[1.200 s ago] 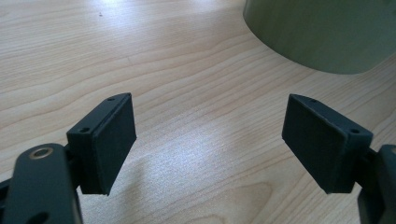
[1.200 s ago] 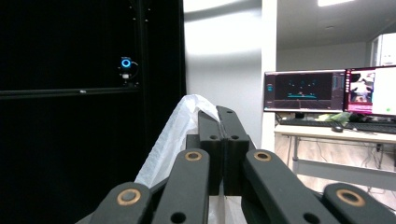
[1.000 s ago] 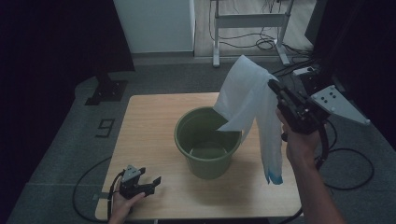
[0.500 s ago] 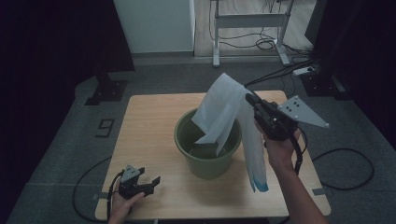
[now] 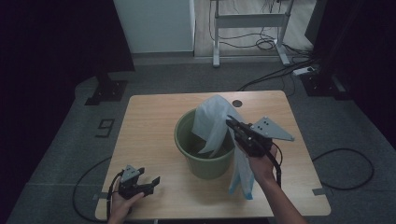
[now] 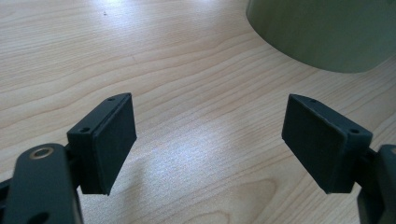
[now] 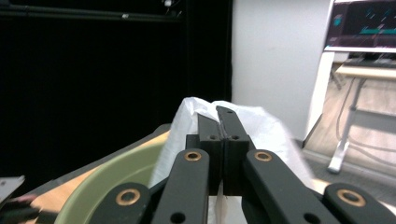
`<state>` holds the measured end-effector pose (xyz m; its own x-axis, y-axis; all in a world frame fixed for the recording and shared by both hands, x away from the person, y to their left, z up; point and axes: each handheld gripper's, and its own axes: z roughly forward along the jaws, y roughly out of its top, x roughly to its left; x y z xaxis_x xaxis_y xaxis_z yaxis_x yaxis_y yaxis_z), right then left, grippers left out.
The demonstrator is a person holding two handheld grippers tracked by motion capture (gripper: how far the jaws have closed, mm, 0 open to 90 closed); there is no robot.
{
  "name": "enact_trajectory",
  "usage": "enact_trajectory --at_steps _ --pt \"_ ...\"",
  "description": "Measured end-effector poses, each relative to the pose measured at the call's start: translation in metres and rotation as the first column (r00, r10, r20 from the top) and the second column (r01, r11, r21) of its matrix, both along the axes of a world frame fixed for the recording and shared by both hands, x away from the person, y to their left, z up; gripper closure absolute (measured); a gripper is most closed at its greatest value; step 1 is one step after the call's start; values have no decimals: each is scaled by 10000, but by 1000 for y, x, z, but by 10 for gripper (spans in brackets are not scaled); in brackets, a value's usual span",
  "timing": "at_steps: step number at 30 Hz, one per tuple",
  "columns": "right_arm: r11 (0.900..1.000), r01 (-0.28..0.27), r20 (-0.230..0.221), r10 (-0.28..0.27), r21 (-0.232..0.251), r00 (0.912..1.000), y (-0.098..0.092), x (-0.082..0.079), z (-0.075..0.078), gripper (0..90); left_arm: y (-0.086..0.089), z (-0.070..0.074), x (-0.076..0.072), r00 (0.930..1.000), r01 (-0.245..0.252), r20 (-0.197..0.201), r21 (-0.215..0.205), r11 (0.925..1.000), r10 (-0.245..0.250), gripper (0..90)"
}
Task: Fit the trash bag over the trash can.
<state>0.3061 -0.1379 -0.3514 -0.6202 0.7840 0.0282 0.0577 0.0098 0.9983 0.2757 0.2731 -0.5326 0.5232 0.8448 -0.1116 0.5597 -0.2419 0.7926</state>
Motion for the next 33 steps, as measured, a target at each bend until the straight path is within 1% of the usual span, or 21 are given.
enact_trajectory --at_steps 2,4,7,9,11,15,18,20,22,25,28,29,30,31,33 --pt "9999 -152 -167 152 45 9997 2 -2 -9 885 1 0 0 10000 -16 14 -23 10000 16 176" --pt "9996 -284 -203 286 96 9994 3 -5 -16 885 1 0 0 10000 -42 9 -44 10000 43 176" --pt "9985 -514 -312 521 209 9982 3 -15 -28 885 1 0 0 10000 -41 3 -27 10000 41 176" --pt "9978 -575 -274 584 341 9979 0 -22 -31 885 1 0 0 10000 -35 5 -31 10000 35 176" --pt "9974 -570 -153 577 436 9982 -2 -29 -31 885 1 -1 0 10000 -33 -7 -21 10000 33 176" --pt "9989 -448 427 443 129 9981 -5 -41 -21 885 -2 -1 0 10000 40 -20 67 10000 -40 176" --pt "9989 -464 371 461 90 9982 -6 -40 -21 884 -2 -1 0 10000 38 -34 70 10000 -38 176" --pt "9989 -463 107 462 78 9989 -6 -35 -25 883 -2 -1 0 10000 50 -30 94 9999 -49 176" --pt "9984 -527 -204 531 189 9984 -5 -28 -31 883 -2 -1 0 10000 46 -30 98 9999 -45 176" --pt "9968 -718 -663 740 340 9951 -1 -22 -44 883 -1 -1 0 10000 12 -20 78 10000 -12 176" --pt "9959 -862 -972 886 290 9913 1 -20 -56 883 0 -1 0 10000 19 -39 75 10000 -19 176" --pt "9954 -905 -1055 933 313 9900 1 -20 -59 869 0 -1 0 10000 9 -49 72 10000 -9 176" --pt "9949 -956 -1093 987 331 9891 1 -21 -61 838 0 -2 0 10000 11 -53 81 10000 -11 176" --pt "9946 -979 -1093 1012 350 9888 1 -22 -63 780 0 -2 0 10000 24 -53 99 9999 -23 176" --pt "9977 -614 -930 639 294 9936 0 -26 -63 582 0 -1 0 10000 10 -30 92 10000 -9 176"
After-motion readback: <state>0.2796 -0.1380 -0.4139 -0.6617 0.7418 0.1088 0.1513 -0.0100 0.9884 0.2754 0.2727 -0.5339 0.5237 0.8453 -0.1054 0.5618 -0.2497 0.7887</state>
